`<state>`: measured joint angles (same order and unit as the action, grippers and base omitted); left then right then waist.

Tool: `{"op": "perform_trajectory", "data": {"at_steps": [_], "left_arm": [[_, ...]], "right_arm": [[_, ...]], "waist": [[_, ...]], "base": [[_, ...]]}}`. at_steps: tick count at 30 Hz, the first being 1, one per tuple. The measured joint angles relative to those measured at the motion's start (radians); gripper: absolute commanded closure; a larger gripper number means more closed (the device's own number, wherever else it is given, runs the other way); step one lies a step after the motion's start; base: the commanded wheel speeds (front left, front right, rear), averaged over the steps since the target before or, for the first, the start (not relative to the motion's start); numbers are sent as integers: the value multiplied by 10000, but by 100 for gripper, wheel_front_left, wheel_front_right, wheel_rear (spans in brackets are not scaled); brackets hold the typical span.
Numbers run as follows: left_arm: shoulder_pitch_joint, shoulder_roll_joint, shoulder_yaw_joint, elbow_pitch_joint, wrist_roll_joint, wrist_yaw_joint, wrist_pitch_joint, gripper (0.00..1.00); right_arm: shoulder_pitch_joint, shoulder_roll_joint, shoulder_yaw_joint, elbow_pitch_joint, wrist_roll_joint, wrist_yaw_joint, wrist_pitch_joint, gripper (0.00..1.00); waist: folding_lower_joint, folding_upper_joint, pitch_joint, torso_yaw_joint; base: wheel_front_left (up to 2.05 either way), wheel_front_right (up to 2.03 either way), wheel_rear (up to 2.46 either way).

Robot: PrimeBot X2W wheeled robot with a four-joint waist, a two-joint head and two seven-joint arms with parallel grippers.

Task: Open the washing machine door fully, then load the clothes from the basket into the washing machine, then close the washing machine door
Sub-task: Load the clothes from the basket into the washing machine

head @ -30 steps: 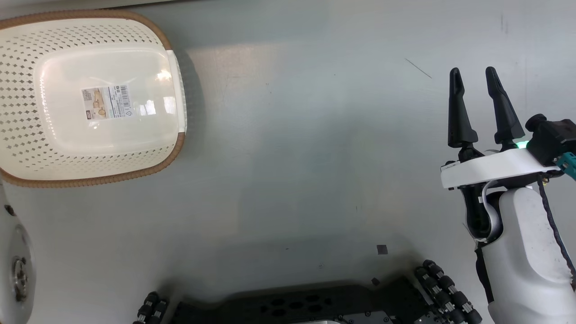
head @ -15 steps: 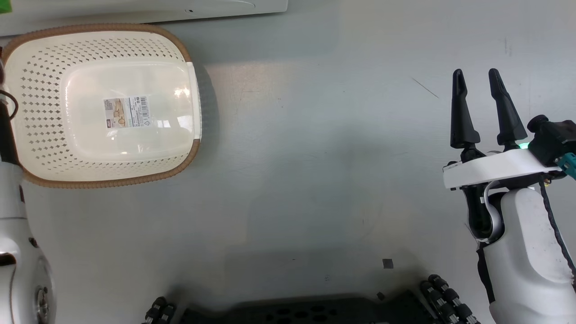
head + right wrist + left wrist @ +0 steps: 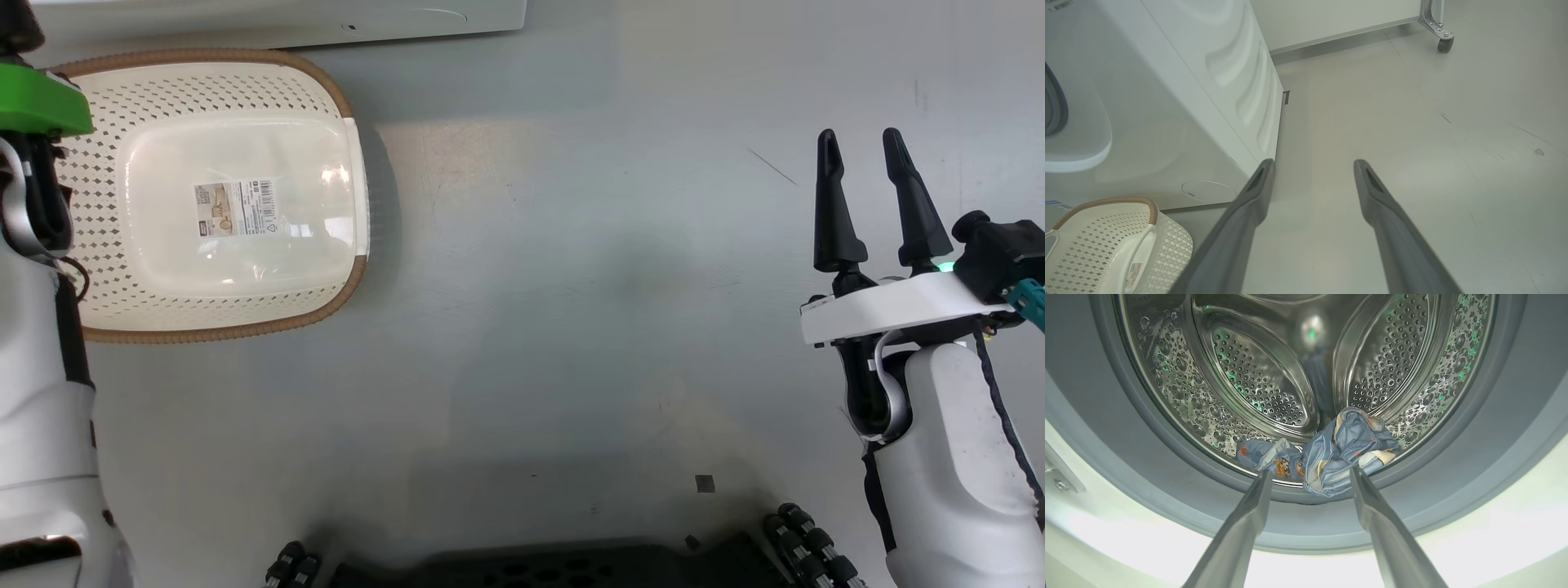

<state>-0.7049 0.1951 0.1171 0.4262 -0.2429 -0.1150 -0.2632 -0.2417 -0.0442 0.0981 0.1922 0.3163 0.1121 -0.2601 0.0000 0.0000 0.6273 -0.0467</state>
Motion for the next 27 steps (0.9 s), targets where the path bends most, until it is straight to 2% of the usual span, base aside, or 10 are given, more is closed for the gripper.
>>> {"op": "perform_trajectory", "data": {"at_steps": [4,14,27], "left_arm": [[484,-286,69,-272,33,0,13,0],[1727,-587,391,-1093,190,-2,25,0],[3194,-1221,495,-1814,435,-50,27,0]], "right_arm": [[1,0,15,17,0,0,0,0],[2,-2,67,100,0,4,0,0],[66,-2,-27,462,-13,13,0,0]], "waist": [[0,0,-13,9],[0,0,-61,-6],[0,0,-845,37]], "base": [[0,0,0],[0,0,0],[0,0,0]]}}
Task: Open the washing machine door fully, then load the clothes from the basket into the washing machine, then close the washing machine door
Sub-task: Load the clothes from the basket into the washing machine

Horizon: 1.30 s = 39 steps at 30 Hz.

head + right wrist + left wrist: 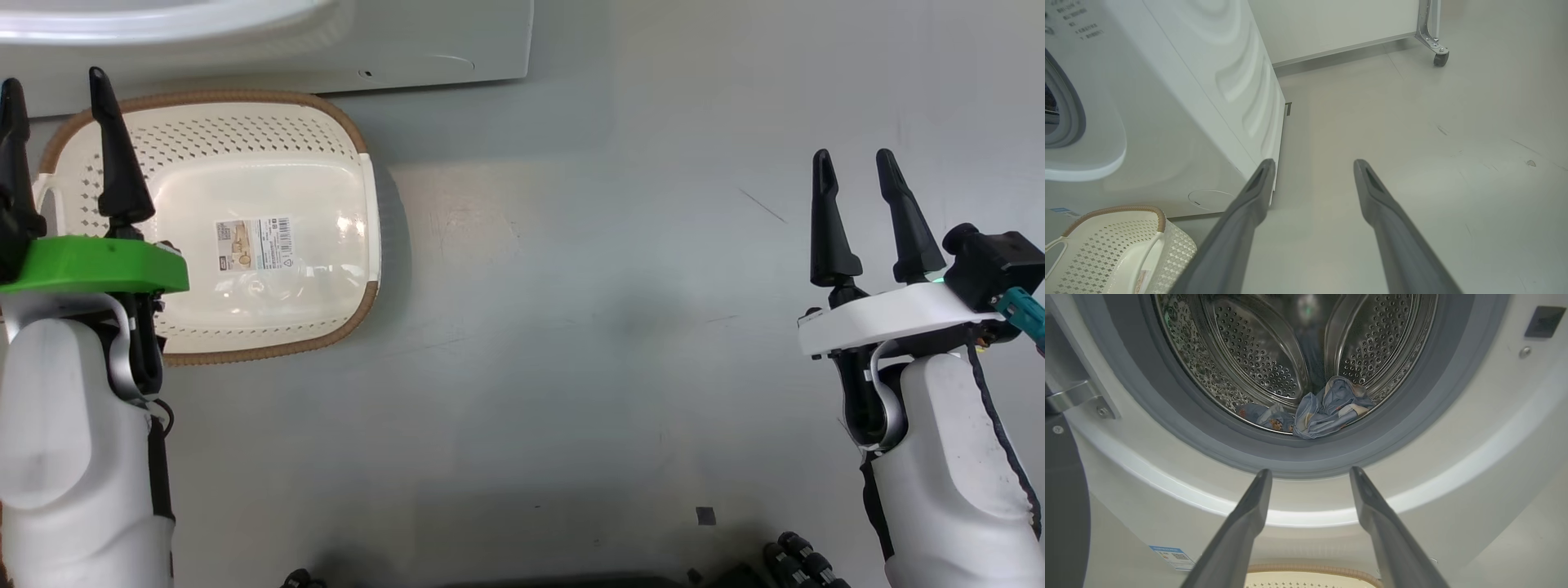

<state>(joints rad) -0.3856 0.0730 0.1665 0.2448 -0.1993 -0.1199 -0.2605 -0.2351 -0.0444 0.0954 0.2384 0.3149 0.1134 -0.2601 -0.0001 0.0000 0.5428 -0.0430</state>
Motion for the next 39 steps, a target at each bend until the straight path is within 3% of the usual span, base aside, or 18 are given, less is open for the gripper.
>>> {"op": "perform_trajectory", "data": {"at_steps": [39], "left_arm": [[4133,-291,268,-782,251,-40,2,0]], "right_arm": [[1745,31,61,621,-633,88,0,0]], "waist": [[0,0,-4041,117]], "base": [[0,0,0]]}}
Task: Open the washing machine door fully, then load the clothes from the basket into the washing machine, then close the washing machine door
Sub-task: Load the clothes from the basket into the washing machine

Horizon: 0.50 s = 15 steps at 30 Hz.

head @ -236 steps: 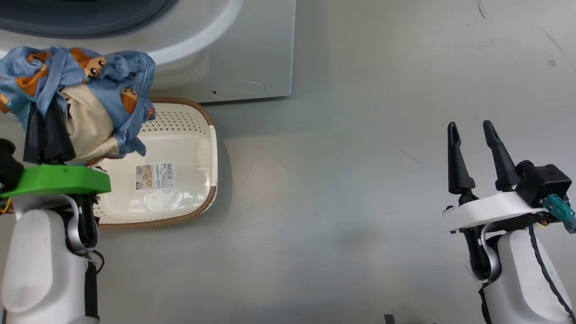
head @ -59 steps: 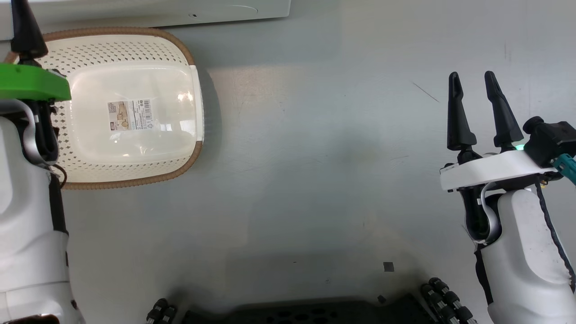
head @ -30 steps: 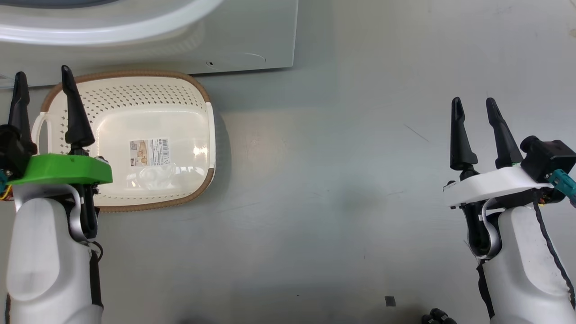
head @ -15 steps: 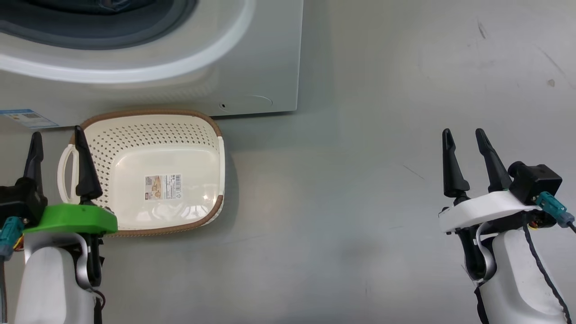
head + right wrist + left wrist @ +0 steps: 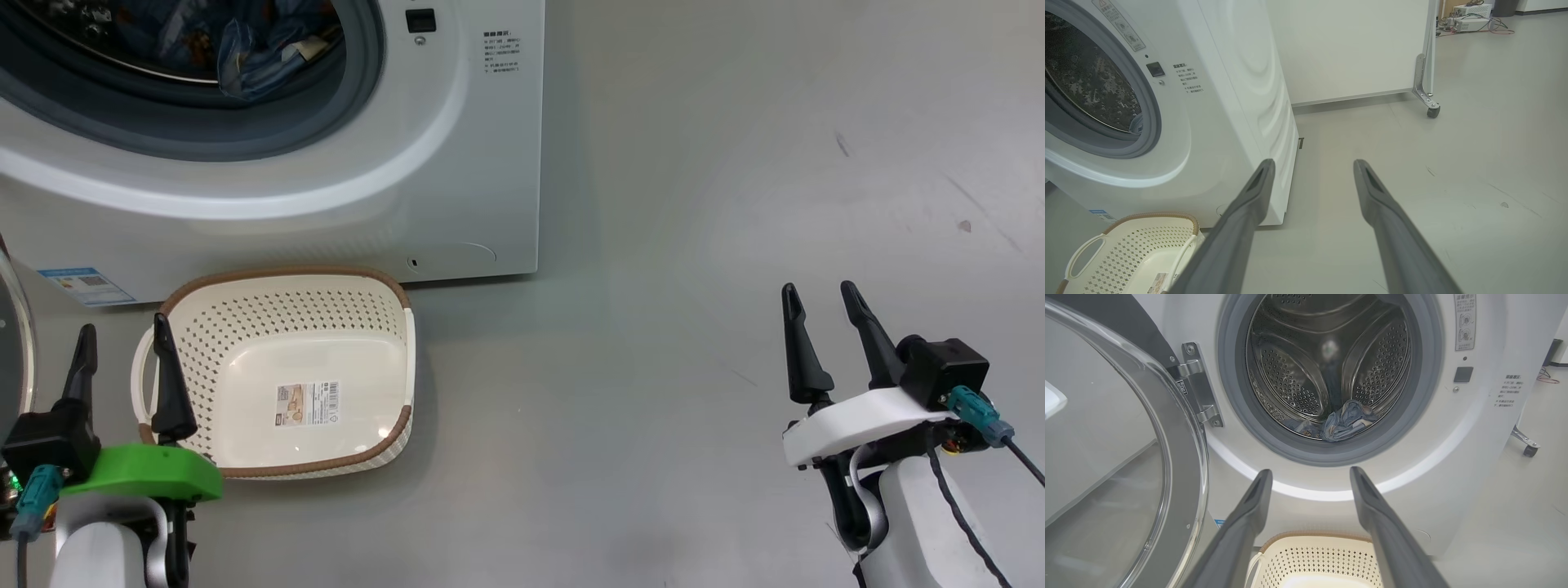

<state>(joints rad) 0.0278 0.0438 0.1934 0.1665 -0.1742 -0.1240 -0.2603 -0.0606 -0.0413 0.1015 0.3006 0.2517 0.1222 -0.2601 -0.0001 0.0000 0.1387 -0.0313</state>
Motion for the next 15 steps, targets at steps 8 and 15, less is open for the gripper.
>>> {"op": "perform_trajectory", "data": {"at_steps": [8,15], "left_arm": [[698,-8,-10,-186,23,0,12,0],[1176,-8,-4,-512,67,0,12,0]], "right_arm": [[368,6,40,6,-65,0,0,0],[578,8,59,-94,-77,0,0,0]], "waist": [[0,0,-744,-97],[0,0,-1138,-169]], "base": [[0,0,0],[0,0,0]]}}
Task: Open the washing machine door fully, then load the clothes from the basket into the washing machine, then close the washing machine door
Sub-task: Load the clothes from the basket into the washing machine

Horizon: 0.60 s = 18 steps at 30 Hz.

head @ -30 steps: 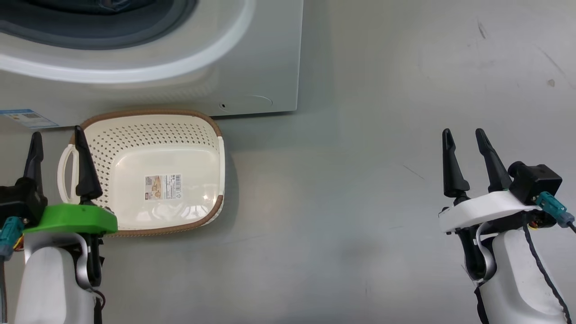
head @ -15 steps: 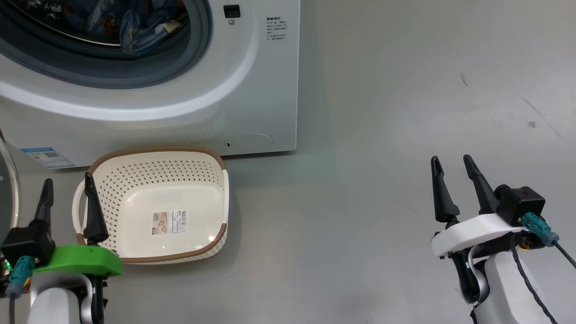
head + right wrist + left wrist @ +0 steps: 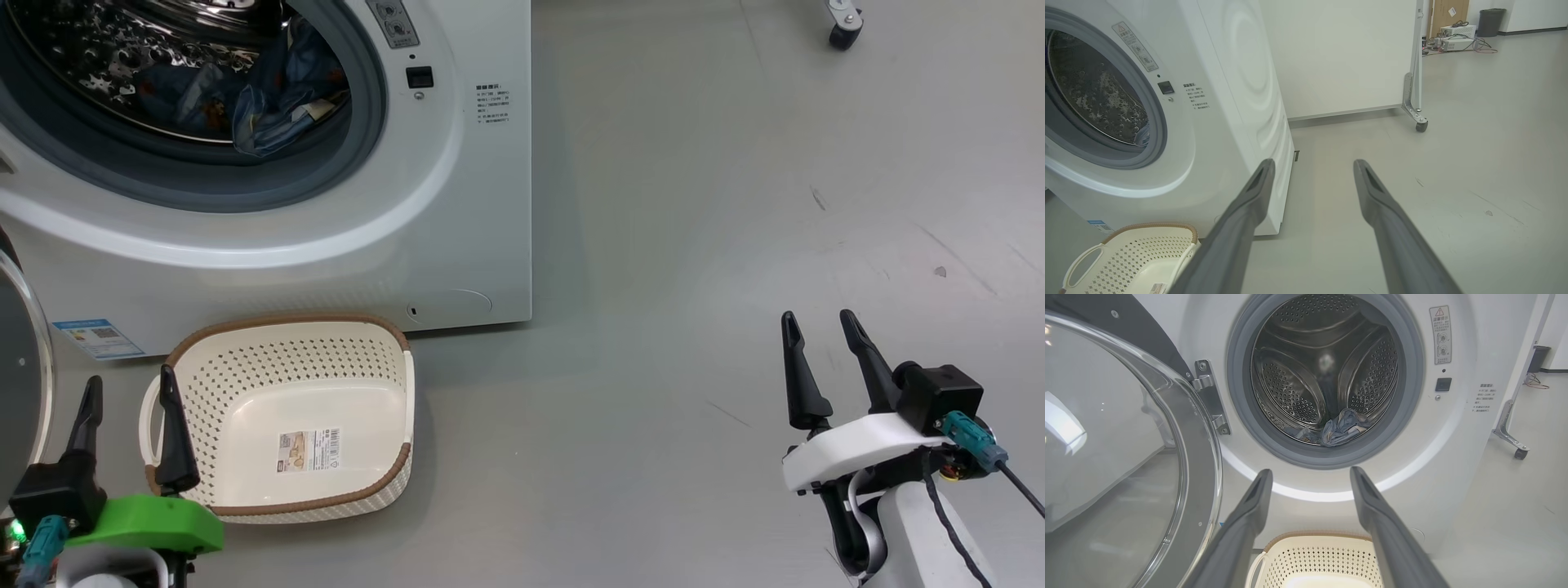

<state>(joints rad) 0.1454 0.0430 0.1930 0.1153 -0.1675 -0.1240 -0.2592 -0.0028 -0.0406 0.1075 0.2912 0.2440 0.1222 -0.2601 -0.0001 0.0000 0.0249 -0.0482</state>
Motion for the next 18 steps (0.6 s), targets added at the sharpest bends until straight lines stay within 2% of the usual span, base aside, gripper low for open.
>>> {"op": "perform_trajectory", "data": {"at_steps": [18], "left_arm": [[267,0,-54,-290,0,-2,0,0]], "right_arm": [[108,0,163,-150,-2,0,0,0]], "waist": [[0,0,-138,40]], "base": [[0,0,0]]}}
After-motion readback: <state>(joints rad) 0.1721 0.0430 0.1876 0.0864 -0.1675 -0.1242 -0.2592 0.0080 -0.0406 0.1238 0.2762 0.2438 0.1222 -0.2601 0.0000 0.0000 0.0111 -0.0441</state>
